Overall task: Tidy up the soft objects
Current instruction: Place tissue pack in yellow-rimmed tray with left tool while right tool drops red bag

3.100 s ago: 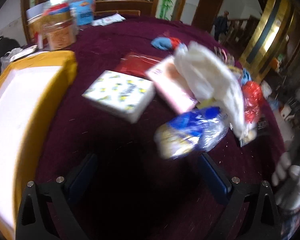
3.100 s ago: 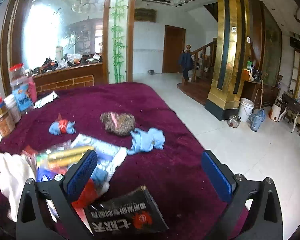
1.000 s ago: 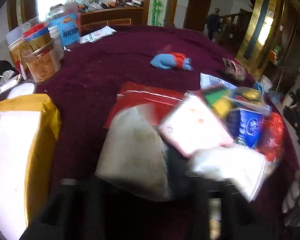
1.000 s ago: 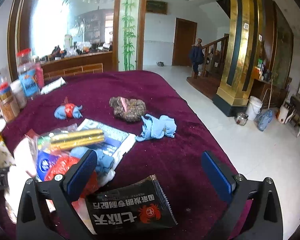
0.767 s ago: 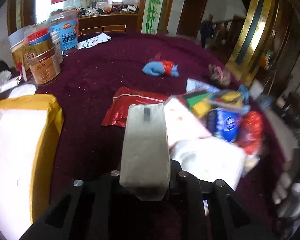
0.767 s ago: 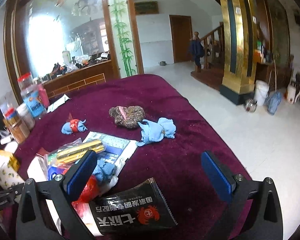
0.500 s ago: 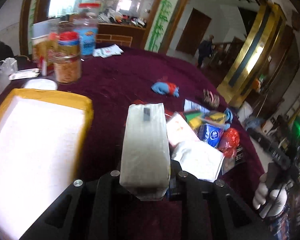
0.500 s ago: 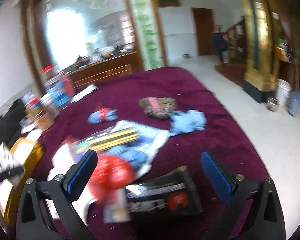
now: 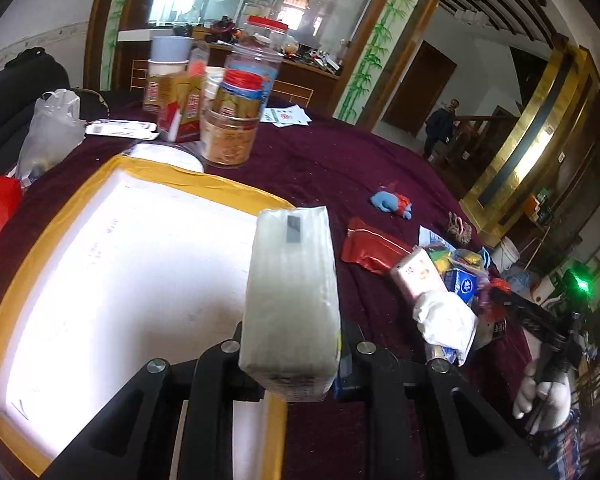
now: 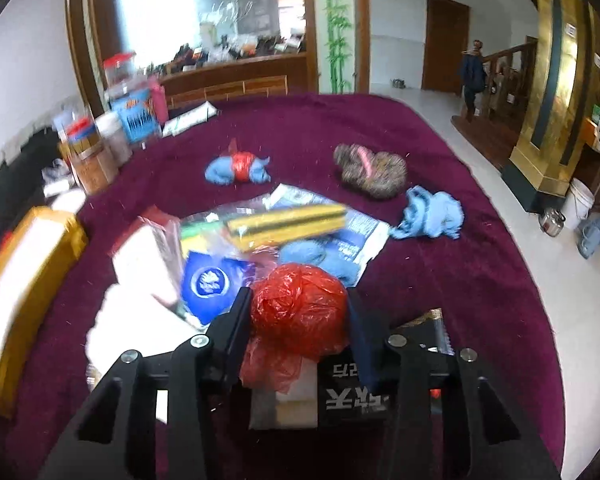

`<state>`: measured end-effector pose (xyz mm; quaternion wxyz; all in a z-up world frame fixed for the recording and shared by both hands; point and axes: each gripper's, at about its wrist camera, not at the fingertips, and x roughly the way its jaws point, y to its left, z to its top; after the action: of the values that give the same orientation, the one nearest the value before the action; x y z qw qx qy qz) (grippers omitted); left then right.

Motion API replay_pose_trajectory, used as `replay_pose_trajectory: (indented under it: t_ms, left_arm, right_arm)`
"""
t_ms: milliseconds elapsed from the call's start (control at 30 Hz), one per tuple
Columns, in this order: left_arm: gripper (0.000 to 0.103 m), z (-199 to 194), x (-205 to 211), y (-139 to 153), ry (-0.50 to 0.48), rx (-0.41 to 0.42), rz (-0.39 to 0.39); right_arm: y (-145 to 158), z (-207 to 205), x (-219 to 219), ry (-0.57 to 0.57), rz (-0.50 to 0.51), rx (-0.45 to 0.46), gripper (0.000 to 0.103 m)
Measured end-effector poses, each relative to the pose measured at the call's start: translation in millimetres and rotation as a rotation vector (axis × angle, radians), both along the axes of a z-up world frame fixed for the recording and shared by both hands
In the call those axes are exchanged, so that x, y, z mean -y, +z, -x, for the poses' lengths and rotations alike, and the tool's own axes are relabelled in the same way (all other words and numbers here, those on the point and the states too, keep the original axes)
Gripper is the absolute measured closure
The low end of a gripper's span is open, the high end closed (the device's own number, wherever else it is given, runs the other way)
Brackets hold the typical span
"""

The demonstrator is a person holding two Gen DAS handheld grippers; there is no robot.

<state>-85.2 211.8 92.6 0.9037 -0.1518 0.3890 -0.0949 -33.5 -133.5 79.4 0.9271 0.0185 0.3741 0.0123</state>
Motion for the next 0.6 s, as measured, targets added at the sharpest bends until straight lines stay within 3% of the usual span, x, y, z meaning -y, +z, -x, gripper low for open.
replay_pose_trajectory:
  t_ms: [133, 267, 400, 600]
  left_arm:
    - [0.081, -17.7, -20.5, -0.3, 0.020, -0.029, -0.007]
    - [0.081, -55.3, -37.6, -15.7, 0.038, -0.105, 0.018]
    - [0.081, -94.0, -50.2, -39.8, 0.059, -0.166, 0.059]
    - [0.079, -132.7, -63.1, -63.4, 0.077, -0.201, 0.143]
  right_arm:
    - [41.9, 21.6, -11.4, 0.040, -0.046, 0.082, 0.059]
    - [74.3, 18.9, -60.6, 0.210, -0.134, 0.088, 0.059]
    - [74.1, -3.0, -125.6, 0.362, -0.194, 0.018, 0.059]
    - [45.8, -44.0, -228.0, 0.493, -0.136, -0.088, 0.059]
